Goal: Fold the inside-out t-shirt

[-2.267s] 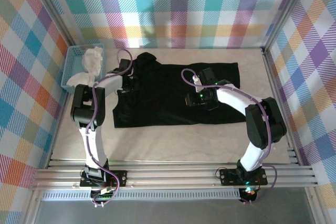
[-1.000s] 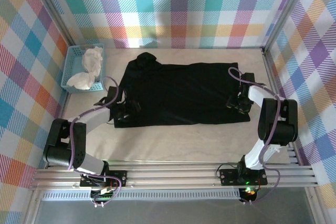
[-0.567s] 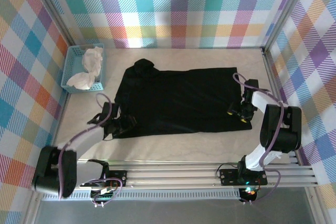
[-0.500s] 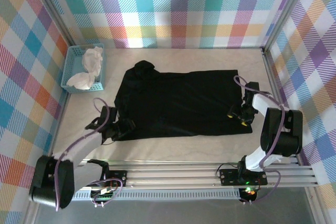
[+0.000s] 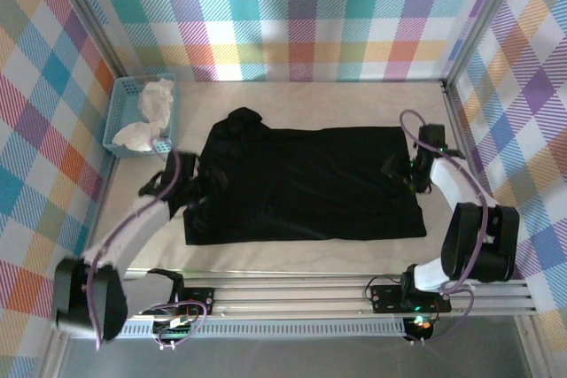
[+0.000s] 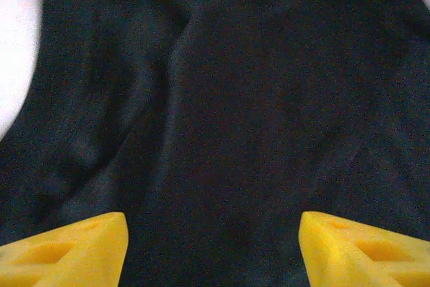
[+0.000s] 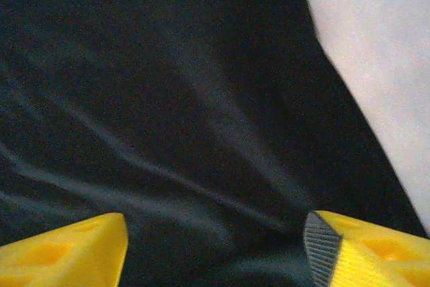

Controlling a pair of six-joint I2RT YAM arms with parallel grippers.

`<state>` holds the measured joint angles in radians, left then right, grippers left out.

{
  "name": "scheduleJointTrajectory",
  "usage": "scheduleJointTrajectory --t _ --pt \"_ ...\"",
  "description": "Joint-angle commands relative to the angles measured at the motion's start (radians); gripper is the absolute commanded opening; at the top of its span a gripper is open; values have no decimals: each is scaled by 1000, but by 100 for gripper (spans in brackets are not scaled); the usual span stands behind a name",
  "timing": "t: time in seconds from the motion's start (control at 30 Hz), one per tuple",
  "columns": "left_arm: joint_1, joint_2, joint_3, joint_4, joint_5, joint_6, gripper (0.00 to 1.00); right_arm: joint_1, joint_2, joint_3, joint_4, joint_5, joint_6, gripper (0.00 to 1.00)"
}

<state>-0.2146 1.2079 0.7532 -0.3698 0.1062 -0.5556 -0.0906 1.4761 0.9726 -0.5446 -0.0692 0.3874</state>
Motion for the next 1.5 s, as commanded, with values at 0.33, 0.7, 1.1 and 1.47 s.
scheduleJointTrajectory --t 0.33,0.7,1.1,1.47 --pt "15 512 511 105 2 127 70 -48 652 709 -41 97 93 66" --pt "15 595 599 37 -34 181 70 -49 848 898 -133 20 62 40" --pt "38 832 899 -55 -42 244 71 -48 895 981 -140 -31 6 12" --pt "40 1223 1458 -287 44 298 61 -46 877 972 -126 -48 -24 7"
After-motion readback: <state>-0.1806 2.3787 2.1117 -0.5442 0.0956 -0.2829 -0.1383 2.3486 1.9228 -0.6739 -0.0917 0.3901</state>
